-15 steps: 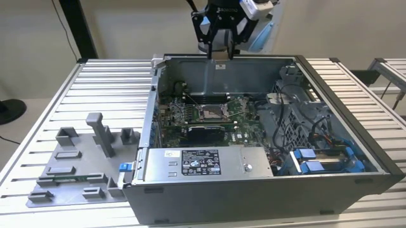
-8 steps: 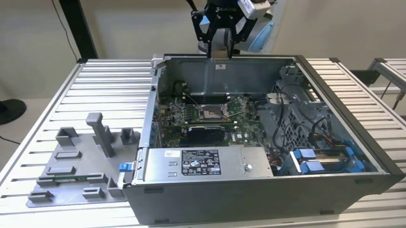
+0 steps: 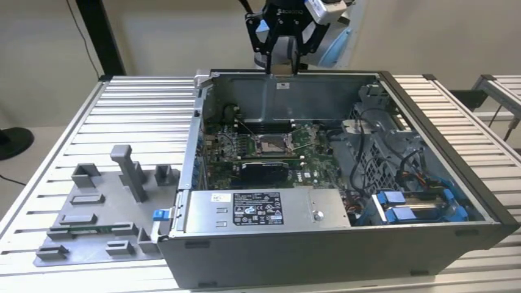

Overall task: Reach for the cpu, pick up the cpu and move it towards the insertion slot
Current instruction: 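Pick up the cpu and move it towards the insertion slot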

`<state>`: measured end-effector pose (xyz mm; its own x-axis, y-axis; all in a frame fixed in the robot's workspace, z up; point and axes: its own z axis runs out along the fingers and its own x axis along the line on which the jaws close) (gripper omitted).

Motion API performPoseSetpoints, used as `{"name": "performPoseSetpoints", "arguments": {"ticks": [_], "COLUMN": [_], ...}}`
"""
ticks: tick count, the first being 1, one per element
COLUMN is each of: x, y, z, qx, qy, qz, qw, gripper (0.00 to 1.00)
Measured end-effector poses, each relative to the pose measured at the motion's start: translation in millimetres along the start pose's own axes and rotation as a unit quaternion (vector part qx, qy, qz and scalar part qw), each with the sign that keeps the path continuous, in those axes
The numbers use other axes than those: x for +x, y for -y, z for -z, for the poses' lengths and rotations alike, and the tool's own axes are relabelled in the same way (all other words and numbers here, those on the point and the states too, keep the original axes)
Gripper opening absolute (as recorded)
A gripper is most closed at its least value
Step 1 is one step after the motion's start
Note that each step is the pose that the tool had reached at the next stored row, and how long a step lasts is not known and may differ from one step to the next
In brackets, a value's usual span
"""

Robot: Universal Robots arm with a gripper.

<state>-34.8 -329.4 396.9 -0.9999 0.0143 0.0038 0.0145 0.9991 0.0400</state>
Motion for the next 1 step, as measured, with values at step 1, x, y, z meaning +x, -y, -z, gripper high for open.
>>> {"name": "performPoseSetpoints", "arguments": {"ticks": [1], "x": [0.0], "y": [0.0], "z": [0.0], "qx": [0.0], "qy": [0.0], "qz": [0.0], "qw": [1.0], "gripper": [0.0]}}
